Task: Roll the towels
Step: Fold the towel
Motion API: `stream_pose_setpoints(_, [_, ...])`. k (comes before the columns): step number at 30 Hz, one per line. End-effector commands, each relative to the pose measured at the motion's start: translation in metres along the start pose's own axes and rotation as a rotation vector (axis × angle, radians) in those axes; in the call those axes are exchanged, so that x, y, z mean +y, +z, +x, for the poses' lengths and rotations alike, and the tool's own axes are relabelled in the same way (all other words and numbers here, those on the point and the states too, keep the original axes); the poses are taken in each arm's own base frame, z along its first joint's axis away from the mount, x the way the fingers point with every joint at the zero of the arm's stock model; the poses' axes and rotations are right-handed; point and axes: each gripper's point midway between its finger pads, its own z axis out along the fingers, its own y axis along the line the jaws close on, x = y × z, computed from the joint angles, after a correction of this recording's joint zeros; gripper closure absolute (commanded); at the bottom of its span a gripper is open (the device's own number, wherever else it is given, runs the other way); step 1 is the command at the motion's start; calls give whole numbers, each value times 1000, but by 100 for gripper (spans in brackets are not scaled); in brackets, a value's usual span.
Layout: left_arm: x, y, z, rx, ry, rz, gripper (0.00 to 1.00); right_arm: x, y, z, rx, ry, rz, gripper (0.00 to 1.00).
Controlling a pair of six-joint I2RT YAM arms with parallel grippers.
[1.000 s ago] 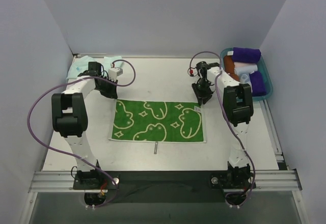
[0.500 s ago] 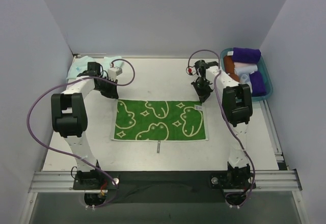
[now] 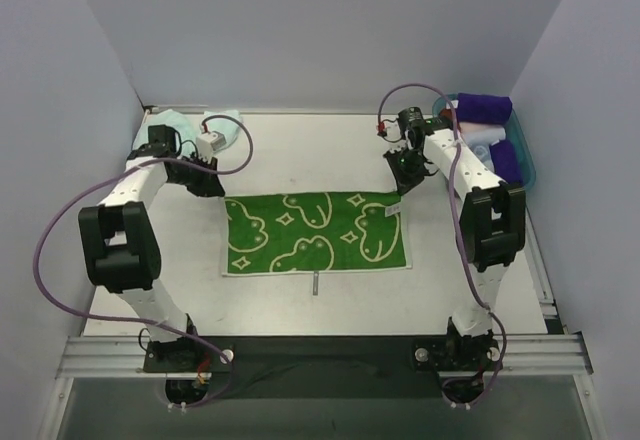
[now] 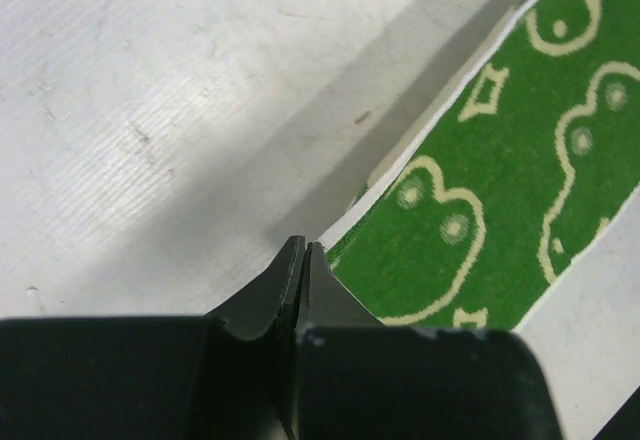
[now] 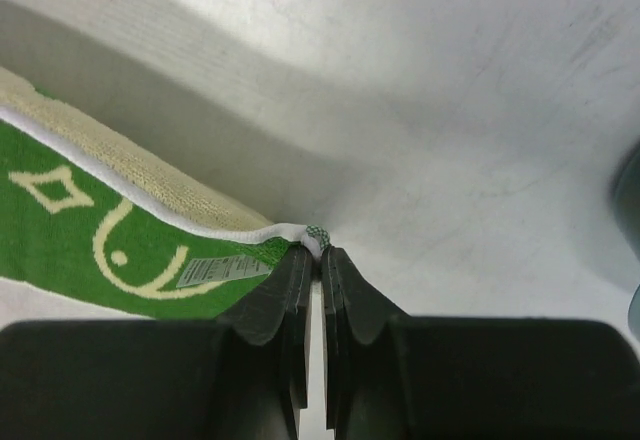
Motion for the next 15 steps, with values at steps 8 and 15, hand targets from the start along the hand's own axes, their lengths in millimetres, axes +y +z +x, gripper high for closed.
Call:
stream_pose_setpoints(8, [-69, -30, 61, 51, 113, 139, 100, 24, -15, 67, 108, -22, -83, 100])
stream_pose_setpoints(15, [-69, -29, 108, 164, 87, 153, 100, 27, -3, 106, 166, -42, -91, 100])
